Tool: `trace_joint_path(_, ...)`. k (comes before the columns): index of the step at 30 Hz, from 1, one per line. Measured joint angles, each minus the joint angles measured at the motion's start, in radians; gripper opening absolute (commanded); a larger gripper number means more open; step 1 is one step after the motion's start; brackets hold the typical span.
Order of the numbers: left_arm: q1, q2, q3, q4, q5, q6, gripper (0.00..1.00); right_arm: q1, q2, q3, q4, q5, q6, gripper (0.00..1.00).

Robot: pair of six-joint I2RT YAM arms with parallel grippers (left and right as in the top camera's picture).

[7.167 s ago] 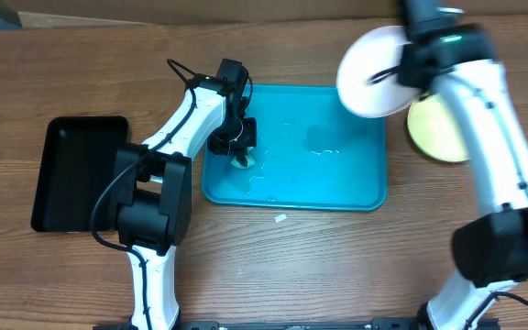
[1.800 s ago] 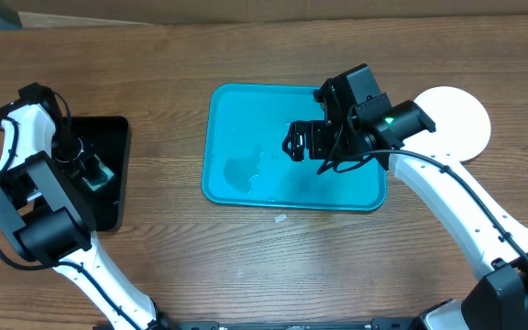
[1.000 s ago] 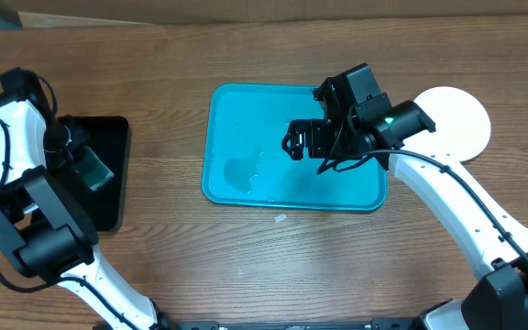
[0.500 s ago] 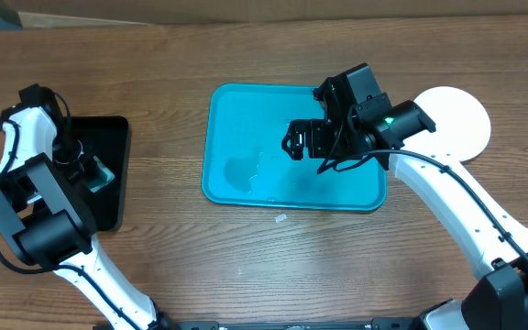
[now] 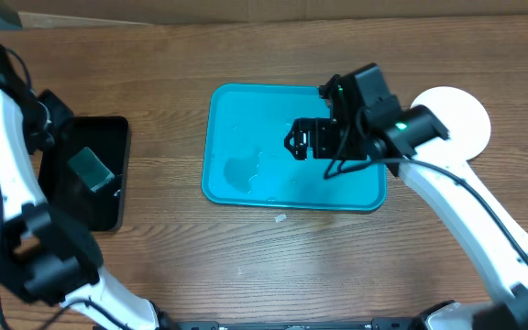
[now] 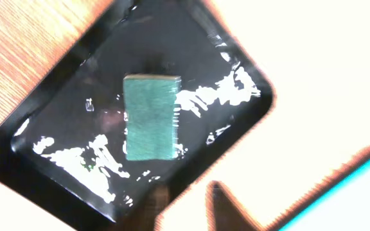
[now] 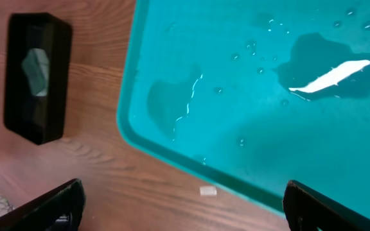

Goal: Clean dirty plates on tray and stack at the side

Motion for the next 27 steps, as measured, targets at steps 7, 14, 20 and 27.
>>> trace_joint_path(7,0.000,-0.051,0.010,-0.044,0.036,-0.002,1.00,0.001,-0.219,0.000,-0.214,0.084,0.003,1.00)
trace_joint_path(14,0.000,-0.048,0.009,-0.047,0.043,-0.002,1.00,0.001,-0.325,0.000,-0.388,0.197,0.003,1.00)
trace_joint_path(20,0.000,-0.048,0.009,-0.047,0.043,-0.002,1.00,0.001,-0.325,0.000,-0.406,0.220,0.003,1.00)
trace_joint_path(27,0.000,-0.048,0.009,-0.047,0.043,-0.002,1.00,0.001,-0.325,0.000,-0.408,0.224,0.004,1.00)
